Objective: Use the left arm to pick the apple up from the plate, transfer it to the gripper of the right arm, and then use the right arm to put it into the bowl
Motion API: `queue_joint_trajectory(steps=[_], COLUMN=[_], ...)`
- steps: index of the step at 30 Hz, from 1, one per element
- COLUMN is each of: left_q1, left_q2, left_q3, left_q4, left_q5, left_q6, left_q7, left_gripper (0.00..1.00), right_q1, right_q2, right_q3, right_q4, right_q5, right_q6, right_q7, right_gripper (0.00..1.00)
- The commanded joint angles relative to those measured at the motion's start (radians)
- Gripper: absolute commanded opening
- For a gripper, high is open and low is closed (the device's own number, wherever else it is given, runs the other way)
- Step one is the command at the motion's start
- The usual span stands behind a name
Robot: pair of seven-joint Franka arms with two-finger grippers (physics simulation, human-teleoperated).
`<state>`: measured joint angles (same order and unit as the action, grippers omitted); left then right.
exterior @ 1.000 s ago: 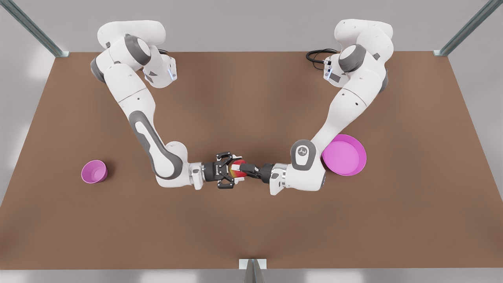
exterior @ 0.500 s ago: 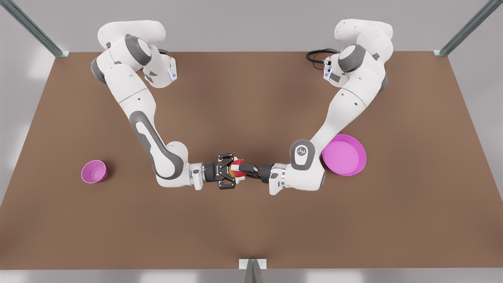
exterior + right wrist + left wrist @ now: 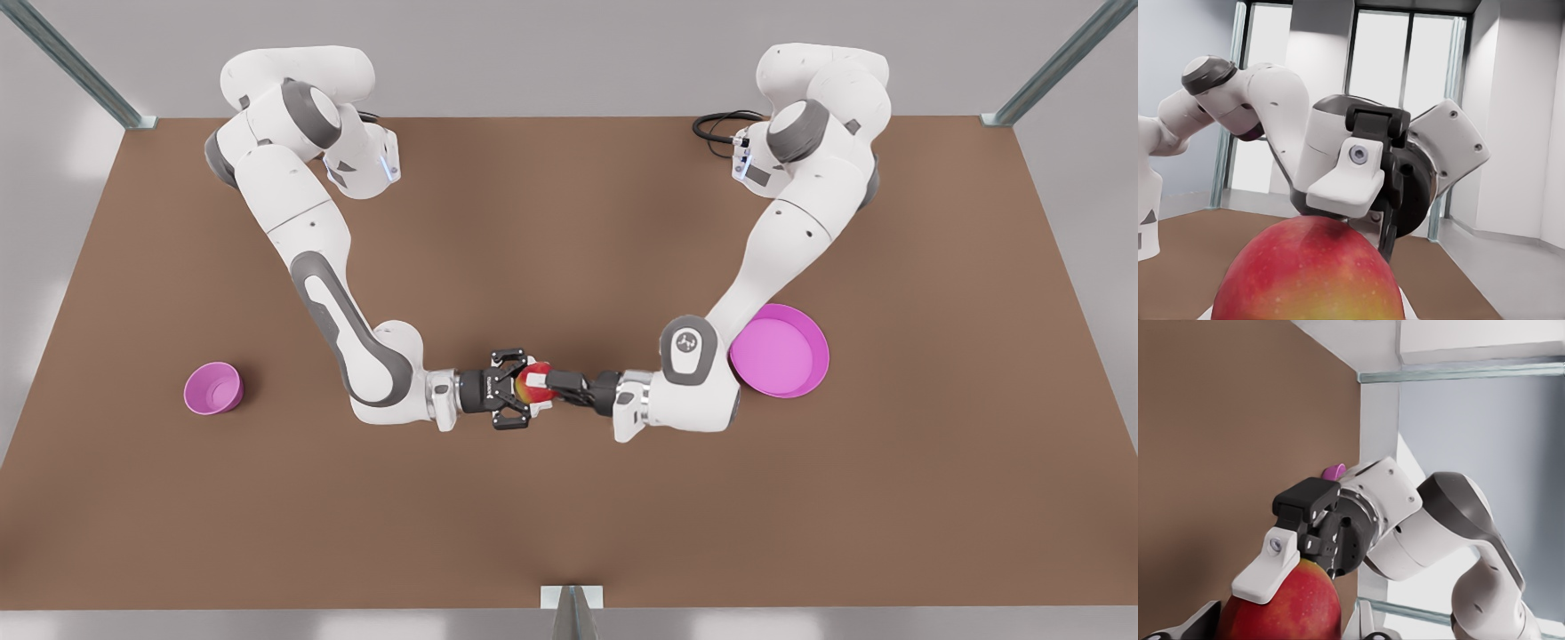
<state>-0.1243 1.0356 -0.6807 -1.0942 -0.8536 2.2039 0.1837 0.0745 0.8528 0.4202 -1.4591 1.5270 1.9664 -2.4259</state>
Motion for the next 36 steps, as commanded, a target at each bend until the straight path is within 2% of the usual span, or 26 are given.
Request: queue_joint_trajectory(steps=[1, 5, 9, 11, 13, 15, 16, 17, 18, 19, 20, 21, 27, 29, 30, 36], left_q1=[0.017, 0.117, 0.253, 0.314, 0.380, 0.356, 0.374, 0.437, 0.446, 0.407, 0.125, -0.003, 0.020, 0.074, 0.080, 0.077], left_q2=[-0.003, -0.009, -0.040, -0.127, -0.241, -0.341, -0.361, -0.379, -0.410, -0.515, -0.764, -0.899, -0.873, -0.726, -0.720, -0.710], left_q3=[0.000, 0.000, -0.003, -0.007, -0.008, -0.011, -0.020, -0.085, -0.076, 0.088, 0.487, 0.630, 0.630, 0.641, 0.638, 0.633], left_q4=[0.000, 0.000, -0.001, -0.001, -0.001, -0.004, -0.001, 0.004, 0.002, -0.030, -0.304, -0.473, -0.385, -0.208, -0.165, -0.164], left_q5=[0.004, 0.010, 0.114, 0.368, 0.718, 1.027, 1.075, 1.094, 1.104, 1.013, 0.915, 0.900, 0.820, 0.806, 0.801, 0.855], left_q6=[-0.013, -0.160, -0.321, -0.456, -0.667, -0.812, -0.935, -1.016, -1.067, -1.052, -0.858, -0.747, -0.782, -0.802, -0.819, -0.819], left_q7=[0.007, 0.008, -0.007, -0.191, -0.259, -0.424, -0.406, -0.400, -0.386, -0.248, -0.162, -0.181, -0.267, -0.268, -0.267, -0.245], left_gripper=[1.00, 1.00, 1.00, 1.00, 1.00, 1.00, 1.00, 1.00, 1.00, 1.00, 1.00, 1.00, 1.00, 1.00, 1.00, 1.00], right_q1=[-0.001, -0.039, -0.162, -0.217, -0.286, -0.357, -0.394, -0.426, -0.453, -0.476, -0.496, -0.519, -0.657, -0.700, -0.705, -0.737], right_q2=[-0.001, -0.008, -0.024, -0.044, -0.054, -0.138, -0.164, -0.182, -0.189, -0.207, -0.231, -0.245, -0.287, -0.279, -0.278, -0.256], right_q3=[0.003, 0.002, 0.002, 0.000, 0.000, -0.008, -0.008, -0.008, -0.006, -0.006, -0.011, -0.017, -0.035, -0.035, -0.035, -0.035], right_q4=[0.000, 0.003, -0.004, -0.018, -0.062, -0.115, -0.118, -0.113, -0.106, -0.106, -0.104, -0.093, -0.086, -0.081, -0.083, -0.119], right_q5=[0.010, -0.016, -0.224, -0.366, -0.494, -0.692, -0.814, -0.915, -1.019, -1.113, -1.199, -1.303, -1.596, -1.644, -1.650, -1.674], right_q6=[0.000, -0.012, -0.021, -0.023, -0.024, -0.050, -0.103, -0.119, -0.133, -0.147, -0.164, -0.167, -0.172, -0.158, -0.149, -0.038], right_q7=[-0.016, -0.025, -0.012, -0.009, -0.010, 0.045, 0.111, 0.146, 0.174, 0.195, 0.208, 0.208, 0.120, 0.093, 0.091, 0.071], right_gripper=[0.51, 0.51, 0.51, 0.51, 0.51, 0.51, 0.51, 0.51, 0.51, 0.51, 0.51, 0.51, 0.52, 0.52, 0.52, 0.52])
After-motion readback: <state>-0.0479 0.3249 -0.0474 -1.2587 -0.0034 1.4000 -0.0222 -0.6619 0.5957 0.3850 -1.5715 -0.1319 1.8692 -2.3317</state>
